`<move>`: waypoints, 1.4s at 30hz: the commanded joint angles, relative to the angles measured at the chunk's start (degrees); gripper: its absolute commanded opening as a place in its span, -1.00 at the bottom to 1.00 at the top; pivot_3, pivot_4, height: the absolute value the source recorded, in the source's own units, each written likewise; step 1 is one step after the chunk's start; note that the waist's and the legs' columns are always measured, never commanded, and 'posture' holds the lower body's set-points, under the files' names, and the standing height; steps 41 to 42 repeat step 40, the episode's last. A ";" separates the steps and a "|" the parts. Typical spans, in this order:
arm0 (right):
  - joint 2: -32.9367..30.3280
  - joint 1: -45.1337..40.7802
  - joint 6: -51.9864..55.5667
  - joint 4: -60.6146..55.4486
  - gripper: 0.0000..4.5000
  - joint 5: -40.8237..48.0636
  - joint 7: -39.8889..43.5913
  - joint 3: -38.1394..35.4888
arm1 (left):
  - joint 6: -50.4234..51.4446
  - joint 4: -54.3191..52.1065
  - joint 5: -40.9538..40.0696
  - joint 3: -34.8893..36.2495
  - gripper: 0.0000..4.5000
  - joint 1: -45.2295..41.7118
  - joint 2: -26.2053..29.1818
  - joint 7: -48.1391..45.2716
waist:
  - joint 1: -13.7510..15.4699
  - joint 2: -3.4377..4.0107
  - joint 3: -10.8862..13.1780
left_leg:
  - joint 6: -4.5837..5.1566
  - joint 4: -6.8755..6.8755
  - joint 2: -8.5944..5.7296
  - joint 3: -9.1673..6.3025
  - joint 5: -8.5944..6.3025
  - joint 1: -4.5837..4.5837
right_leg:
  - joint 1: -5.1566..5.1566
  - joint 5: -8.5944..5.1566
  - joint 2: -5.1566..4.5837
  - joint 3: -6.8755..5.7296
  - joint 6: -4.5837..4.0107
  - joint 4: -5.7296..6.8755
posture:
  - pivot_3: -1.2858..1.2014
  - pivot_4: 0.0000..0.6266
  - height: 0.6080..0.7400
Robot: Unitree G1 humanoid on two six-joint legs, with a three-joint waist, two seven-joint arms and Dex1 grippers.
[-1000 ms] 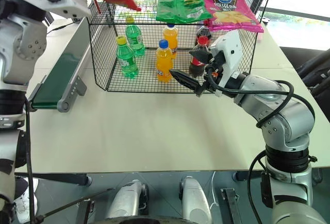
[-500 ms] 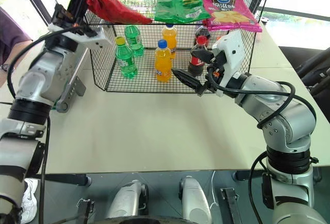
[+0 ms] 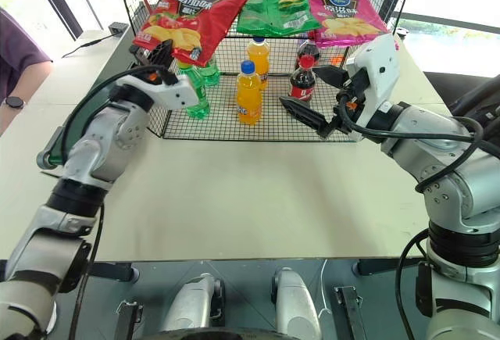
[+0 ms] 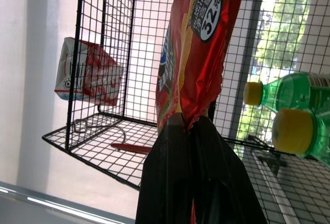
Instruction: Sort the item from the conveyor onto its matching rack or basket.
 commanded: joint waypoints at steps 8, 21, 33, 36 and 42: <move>-5.51 0.18 3.82 -5.86 1.00 5.39 -1.81 -6.86 | 16.40 3.99 -0.78 0.25 -0.98 -7.47 -10.26 1.67 | -0.21 0.00 0.00 | 0.02 -0.04 -0.01 -0.13 -0.01 -0.02 | -0.04 0.03 0.06 0.01 0.14 -0.01 | 0.03 -0.52 1.00; -5.68 1.26 3.89 -6.74 1.00 6.39 -3.90 -7.30 | 18.83 8.62 -1.18 -1.52 -0.07 -12.31 -11.23 5.29 | -0.16 -0.02 0.01 | 0.02 -0.03 -0.03 -0.18 -0.01 -0.03 | 0.00 0.01 0.05 0.01 0.10 -0.04 | 0.03 -0.52 1.00; -4.43 3.28 2.19 -6.19 1.00 5.71 -4.12 -5.60 | 9.71 -15.04 -19.26 5.19 0.66 1.34 -7.36 -8.60 | -0.28 -0.01 0.01 | 0.02 -0.05 -0.02 -0.17 -0.01 -0.04 | -0.05 -0.05 0.04 0.03 0.00 -0.02 | 0.03 -0.52 1.00; -3.89 4.55 1.56 -5.58 1.00 5.50 -3.90 -5.38 | 13.17 -20.14 -30.40 8.59 0.66 5.13 -8.93 -17.04 | -0.22 -0.01 0.01 | 0.02 -0.02 -0.02 -0.17 -0.01 -0.02 | -0.02 -0.06 0.05 0.03 -0.03 0.01 | 0.03 -0.52 1.00; -2.87 7.35 0.31 -4.57 1.00 4.60 -3.45 -5.04 | 20.79 -27.61 -46.59 18.47 0.66 8.36 -12.32 -22.13 | -0.10 -0.01 0.01 | 0.02 0.03 -0.03 -0.19 0.00 -0.01 | 0.07 -0.06 0.04 0.03 -0.03 -0.03 | 0.03 -0.52 1.00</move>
